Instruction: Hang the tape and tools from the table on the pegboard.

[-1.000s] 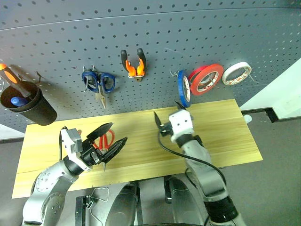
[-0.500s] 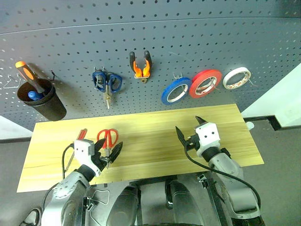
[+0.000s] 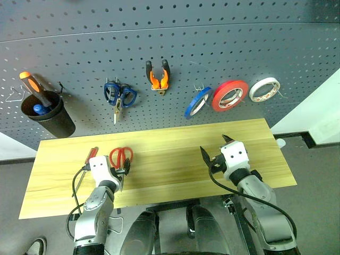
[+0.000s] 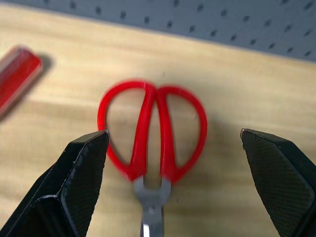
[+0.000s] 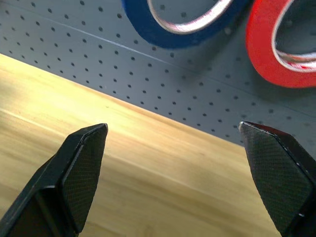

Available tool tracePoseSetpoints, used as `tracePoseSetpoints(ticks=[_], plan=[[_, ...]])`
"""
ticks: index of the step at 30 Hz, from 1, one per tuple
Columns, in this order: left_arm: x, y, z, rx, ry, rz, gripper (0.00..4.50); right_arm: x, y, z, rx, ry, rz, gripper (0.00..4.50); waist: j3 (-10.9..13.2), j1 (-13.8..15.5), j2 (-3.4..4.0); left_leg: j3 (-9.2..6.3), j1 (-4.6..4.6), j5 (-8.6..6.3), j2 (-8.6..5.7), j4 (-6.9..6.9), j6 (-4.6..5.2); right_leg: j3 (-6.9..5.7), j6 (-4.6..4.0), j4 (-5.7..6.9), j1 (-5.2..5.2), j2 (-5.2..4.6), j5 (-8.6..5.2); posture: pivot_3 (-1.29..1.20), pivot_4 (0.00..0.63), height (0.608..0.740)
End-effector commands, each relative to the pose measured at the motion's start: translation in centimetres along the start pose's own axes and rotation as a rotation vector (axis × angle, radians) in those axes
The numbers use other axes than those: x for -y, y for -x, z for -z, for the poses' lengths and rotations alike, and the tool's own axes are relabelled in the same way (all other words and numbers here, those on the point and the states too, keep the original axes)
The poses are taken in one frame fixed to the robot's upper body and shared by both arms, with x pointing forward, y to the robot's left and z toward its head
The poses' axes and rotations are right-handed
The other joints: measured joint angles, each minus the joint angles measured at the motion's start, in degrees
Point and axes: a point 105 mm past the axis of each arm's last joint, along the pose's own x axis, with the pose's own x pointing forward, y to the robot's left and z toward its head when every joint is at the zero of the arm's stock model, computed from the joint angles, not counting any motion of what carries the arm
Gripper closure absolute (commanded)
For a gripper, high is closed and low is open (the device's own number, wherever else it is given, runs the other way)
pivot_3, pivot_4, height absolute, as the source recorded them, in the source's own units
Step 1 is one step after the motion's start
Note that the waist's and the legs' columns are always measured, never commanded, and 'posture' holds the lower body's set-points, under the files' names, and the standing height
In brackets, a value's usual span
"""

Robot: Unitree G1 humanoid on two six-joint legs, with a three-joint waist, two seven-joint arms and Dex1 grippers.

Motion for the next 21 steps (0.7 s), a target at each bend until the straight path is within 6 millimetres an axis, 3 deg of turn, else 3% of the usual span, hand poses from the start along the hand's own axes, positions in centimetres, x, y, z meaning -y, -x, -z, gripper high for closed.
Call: tracePoseSetpoints(ticks=[1,11,21], plan=[[-0.2,0.0,0.0,-0.030,-0.012,-0.035,0.04,0.0,0.2,-1.4,0.048,0.023,0.008,0.02,-0.01,-0.01,0.01,0.00,0.03,0.00,0.00,0.00,0.00,0.00,0.00,0.01,0.02,0.01,0.00,0.02,0.206,0.727],[-0.4,-0.5,2.8,-0.199,-0.021,-0.112,0.04,0.3,0.6,-1.2,0.027,0.033,0.031,0.02,-0.08,-0.05,0.00,0.02,0.21,0.00,0.00,0.00,0.00,0.00,0.00,0.00,0.20,0.00,0.00,0.00,0.218,0.727],[-0.8,-1.1,4.1,-0.296,-0.074,-0.179,0.04,0.6,1.4,-1.2,0.008,0.035,0.051,0.02,-0.12,-0.17,0.07,0.02,0.28,0.00,0.00,0.00,0.00,0.00,0.01,0.01,0.27,0.00,-0.01,-0.02,0.238,0.727]])
